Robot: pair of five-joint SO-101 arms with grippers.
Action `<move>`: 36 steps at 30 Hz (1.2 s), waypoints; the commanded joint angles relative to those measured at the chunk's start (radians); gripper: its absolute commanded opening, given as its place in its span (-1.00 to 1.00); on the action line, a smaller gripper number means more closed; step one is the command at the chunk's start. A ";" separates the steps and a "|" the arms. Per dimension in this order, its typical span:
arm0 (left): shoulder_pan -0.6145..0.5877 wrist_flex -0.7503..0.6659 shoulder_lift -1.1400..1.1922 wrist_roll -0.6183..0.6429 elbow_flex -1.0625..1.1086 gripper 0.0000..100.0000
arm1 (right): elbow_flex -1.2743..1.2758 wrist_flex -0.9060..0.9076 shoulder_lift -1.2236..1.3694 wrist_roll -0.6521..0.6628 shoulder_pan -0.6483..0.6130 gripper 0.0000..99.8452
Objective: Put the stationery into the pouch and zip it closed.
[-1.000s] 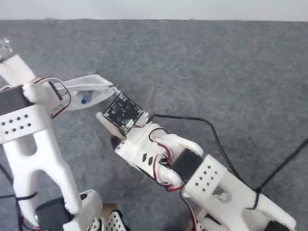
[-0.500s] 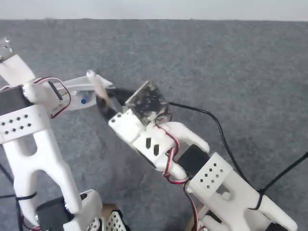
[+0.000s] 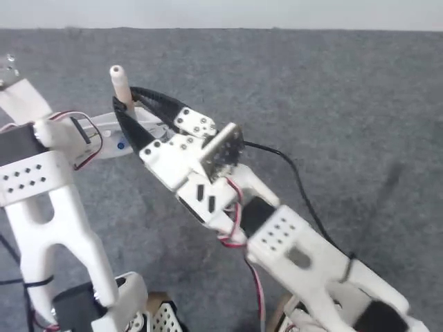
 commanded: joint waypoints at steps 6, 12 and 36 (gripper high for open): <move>0.000 -0.020 -0.008 0.012 -0.019 -0.98 | -0.012 -0.260 0.242 0.008 0.018 -0.99; 0.000 -0.020 -0.008 0.012 -0.019 -0.98 | -0.012 -0.412 0.412 0.015 0.018 -0.99; -0.002 -0.021 -0.006 0.012 -0.019 -0.98 | 0.203 -0.466 0.249 0.109 0.012 -0.63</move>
